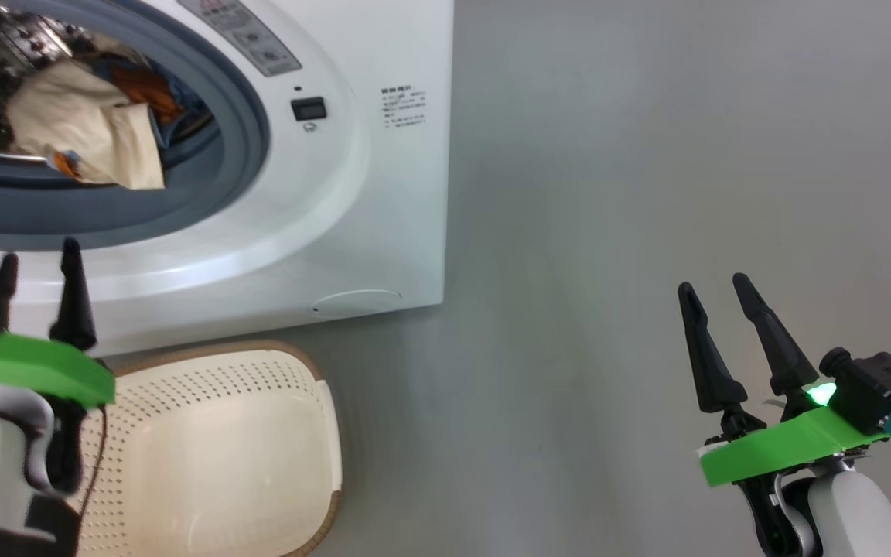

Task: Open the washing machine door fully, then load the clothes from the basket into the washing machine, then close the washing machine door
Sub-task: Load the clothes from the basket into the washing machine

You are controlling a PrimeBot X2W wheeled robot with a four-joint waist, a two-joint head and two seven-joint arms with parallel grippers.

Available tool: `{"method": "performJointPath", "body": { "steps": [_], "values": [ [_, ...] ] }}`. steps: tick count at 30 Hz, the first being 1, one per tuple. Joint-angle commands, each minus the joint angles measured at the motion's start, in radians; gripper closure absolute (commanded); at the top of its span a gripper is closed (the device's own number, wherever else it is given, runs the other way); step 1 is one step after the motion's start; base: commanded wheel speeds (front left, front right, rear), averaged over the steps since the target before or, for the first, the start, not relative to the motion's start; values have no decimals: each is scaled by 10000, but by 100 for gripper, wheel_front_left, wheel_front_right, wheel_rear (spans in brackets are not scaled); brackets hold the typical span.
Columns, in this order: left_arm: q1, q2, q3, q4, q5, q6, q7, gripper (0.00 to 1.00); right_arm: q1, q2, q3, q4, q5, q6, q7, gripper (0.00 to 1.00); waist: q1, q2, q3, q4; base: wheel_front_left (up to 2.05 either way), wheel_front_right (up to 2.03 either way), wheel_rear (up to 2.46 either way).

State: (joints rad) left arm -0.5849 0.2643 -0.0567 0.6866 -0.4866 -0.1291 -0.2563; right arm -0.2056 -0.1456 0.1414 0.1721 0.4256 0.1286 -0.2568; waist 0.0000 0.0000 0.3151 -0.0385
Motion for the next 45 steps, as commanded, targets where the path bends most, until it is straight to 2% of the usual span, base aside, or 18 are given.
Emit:
{"method": "performJointPath", "body": {
  "steps": [1, 16, 35, 45],
  "values": [
    [319, 332, 355, -398, 148, -16, -55, 0, 208, -112, 215, -197, 67, 21, -49, 0, 0, 0, -422, 288, 0, 0, 0],
    [3143, -481, 1112, -2504, 802, -16, -55, 0, 991, -465, 181, -66, 256, 21, -49, 0, 0, 0, -1653, 820, 0, 0, 0],
    [5467, -834, 1419, -4525, 1128, -16, -55, 0, 1971, -732, 40, -128, 416, 21, -49, 0, 0, 0, -2693, 1243, 0, 0, 0],
    [5990, -902, 1593, -4972, 1128, -16, -55, 0, 2218, -755, 21, -184, 418, 21, -49, 0, 0, 0, -2932, 1229, 0, 0, 0]
  ]
}}
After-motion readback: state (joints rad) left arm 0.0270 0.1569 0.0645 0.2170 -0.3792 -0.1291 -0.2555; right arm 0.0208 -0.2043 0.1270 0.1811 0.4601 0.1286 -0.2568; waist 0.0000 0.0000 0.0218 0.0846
